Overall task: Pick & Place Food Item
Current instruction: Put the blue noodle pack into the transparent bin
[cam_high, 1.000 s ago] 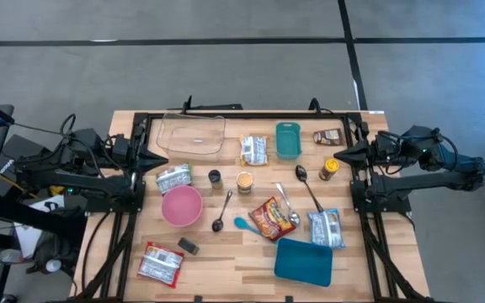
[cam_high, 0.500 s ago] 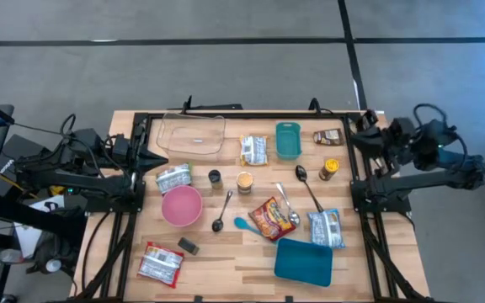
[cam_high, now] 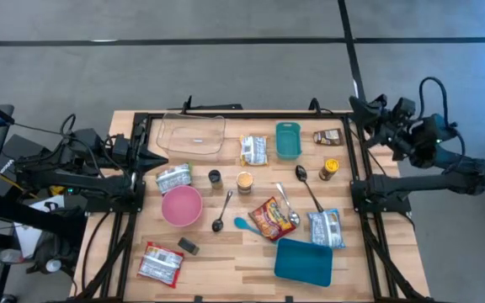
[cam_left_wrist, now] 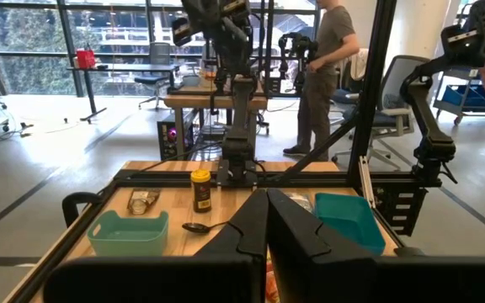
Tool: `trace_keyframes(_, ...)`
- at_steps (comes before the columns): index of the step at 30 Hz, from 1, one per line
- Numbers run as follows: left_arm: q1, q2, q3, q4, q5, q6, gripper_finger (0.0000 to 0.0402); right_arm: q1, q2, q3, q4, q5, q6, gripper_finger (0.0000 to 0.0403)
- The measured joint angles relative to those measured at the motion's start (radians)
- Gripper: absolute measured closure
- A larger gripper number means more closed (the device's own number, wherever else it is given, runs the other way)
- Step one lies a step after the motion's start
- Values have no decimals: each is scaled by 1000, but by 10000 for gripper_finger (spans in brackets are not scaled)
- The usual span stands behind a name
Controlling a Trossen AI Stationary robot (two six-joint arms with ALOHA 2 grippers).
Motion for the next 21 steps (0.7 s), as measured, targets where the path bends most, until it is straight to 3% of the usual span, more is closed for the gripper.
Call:
trace_keyframes(9, 0, 0, 0, 0, 0, 0, 402, -83, 68, 246, -451, -1, 34, 403)
trace_keyframes(21, 0, 0, 0, 0, 0, 0, 402, -102, 205, 496, -866, -8, 115, 403)
